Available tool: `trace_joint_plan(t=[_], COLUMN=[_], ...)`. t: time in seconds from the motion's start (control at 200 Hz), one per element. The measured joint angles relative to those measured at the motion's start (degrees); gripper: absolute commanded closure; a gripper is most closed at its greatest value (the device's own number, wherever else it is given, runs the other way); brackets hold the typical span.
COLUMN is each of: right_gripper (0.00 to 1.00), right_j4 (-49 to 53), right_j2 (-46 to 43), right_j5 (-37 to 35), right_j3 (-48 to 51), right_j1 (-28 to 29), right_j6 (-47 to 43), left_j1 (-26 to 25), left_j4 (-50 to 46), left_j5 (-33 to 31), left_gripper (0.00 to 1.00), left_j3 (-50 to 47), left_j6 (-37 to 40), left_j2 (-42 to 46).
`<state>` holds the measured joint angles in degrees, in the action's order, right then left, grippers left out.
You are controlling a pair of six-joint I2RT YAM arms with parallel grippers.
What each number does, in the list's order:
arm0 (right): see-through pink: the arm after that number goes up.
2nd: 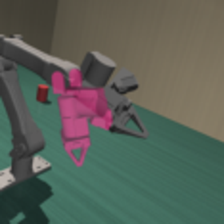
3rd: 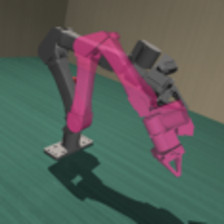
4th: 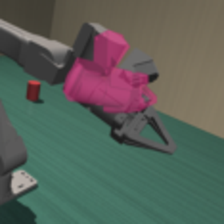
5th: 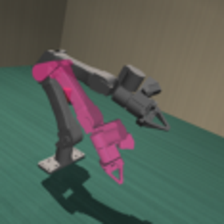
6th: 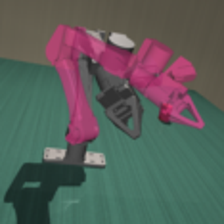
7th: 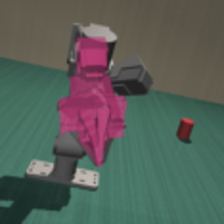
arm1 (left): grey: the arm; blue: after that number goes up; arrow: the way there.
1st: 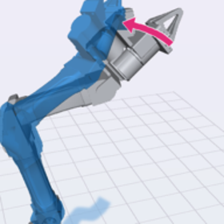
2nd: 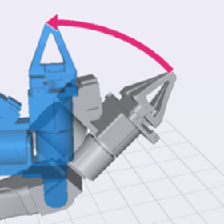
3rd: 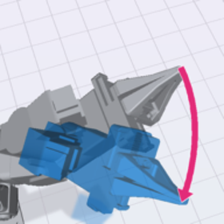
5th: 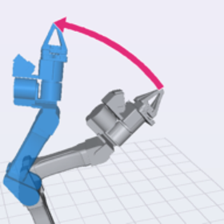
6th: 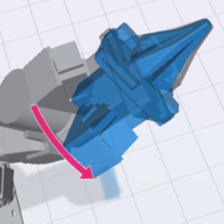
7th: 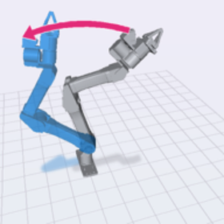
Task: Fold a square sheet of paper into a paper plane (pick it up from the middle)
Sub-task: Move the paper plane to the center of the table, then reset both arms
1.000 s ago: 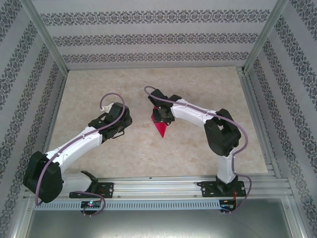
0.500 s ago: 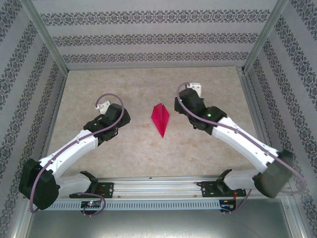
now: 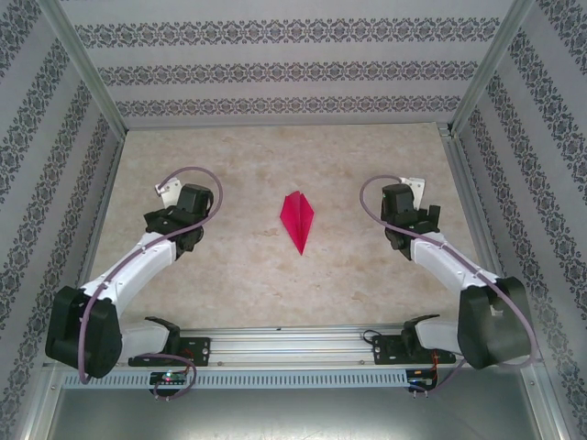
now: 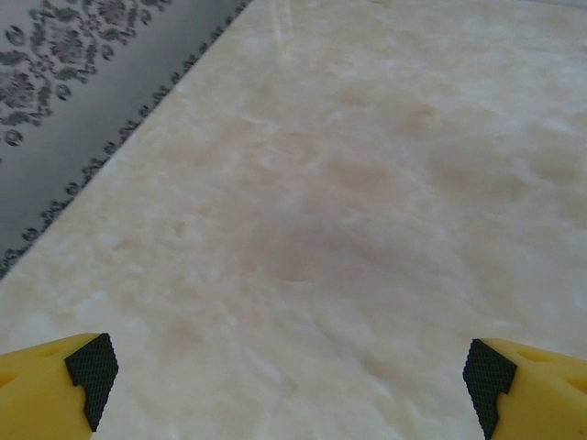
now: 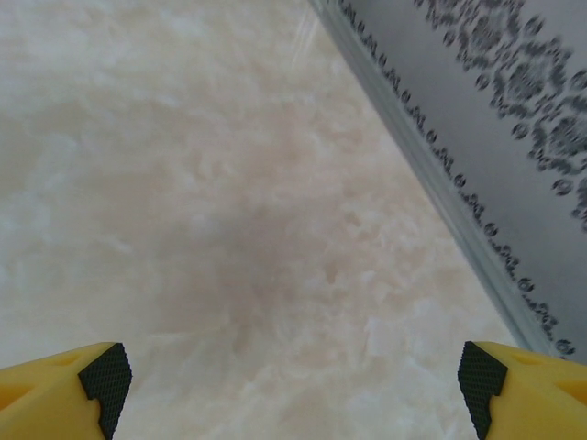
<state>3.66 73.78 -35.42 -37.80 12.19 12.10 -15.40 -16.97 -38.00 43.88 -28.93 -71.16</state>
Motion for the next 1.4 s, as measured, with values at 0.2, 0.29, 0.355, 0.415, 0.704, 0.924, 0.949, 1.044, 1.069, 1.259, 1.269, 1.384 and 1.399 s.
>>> trace_joint_plan(t=[0.2,0.29,0.355,0.415,0.704,0.924,0.949,1.044,1.069,1.259,1.269,1.384,1.399], right_gripper=[0.06,0.06,0.06,0.07,0.06,0.02,0.02,0.02,0.02,0.02,0.02,0.02,0.02], right_j4=[-10.49,-16.24,-21.92,-26.25,-51.19,-51.67,-52.15,-52.78,-52.85,-53.75,-53.77,-54.07,-54.12], right_j2=[5.6,7.72,8.9,9.97,12.76,12.87,12.85,12.85,12.85,12.85,12.85,12.85,12.85], right_j5=[7.56,11.02,14.53,17.94,32.17,32.04,31.93,31.04,30.38,25.49,25.31,24.2,24.09], right_j3=[3.58,3.65,4.22,4.72,19.65,16.57,16.37,16.13,16.15,16.22,16.22,16.22,16.22], right_j1=[-3.21,-4.15,-5.11,-6.1,-10.69,-10.47,-10.47,-10.43,-10.43,-8.92,-8.92,-8.92,-8.92], right_j6=[-4.72,-6.95,-8.61,-9.57,-11.21,-10.99,-10.99,-10.95,-10.95,-10.75,-10.75,-10.75,-10.75], left_j1=[4.07,4.55,4.7,5.05,8.92,11.85,12.15,12.72,12.79,12.85,12.85,12.9,12.9], left_j4=[10.91,16.37,22.58,27.5,52.46,62.9,63.43,64.15,64.26,64.61,64.63,64.63,64.63], left_j5=[0.04,0.79,2.03,3.72,14.88,23.69,24.24,25.31,25.64,26.91,26.95,27.28,27.28], left_gripper=[0.0,0.0,0.0,0.0,0.0,0.0,0.0,0.0,0.0,0.0,0.0,0.0,0.0], left_j3=[-6.84,-8.11,-10.6,-13.18,-18.56,-22.93,-22.93,-22.51,-22.45,-22.25,-22.25,-22.25,-22.25], left_j6=[8.07,11.23,13.4,15.13,24.5,26.21,26.21,26.21,26.21,26.21,26.21,26.21,26.21], left_j2=[-1.99,-4.83,-6.25,-7.5,-13.88,-18.45,-18.67,-18.69,-18.69,-18.67,-18.67,-18.67,-18.67])
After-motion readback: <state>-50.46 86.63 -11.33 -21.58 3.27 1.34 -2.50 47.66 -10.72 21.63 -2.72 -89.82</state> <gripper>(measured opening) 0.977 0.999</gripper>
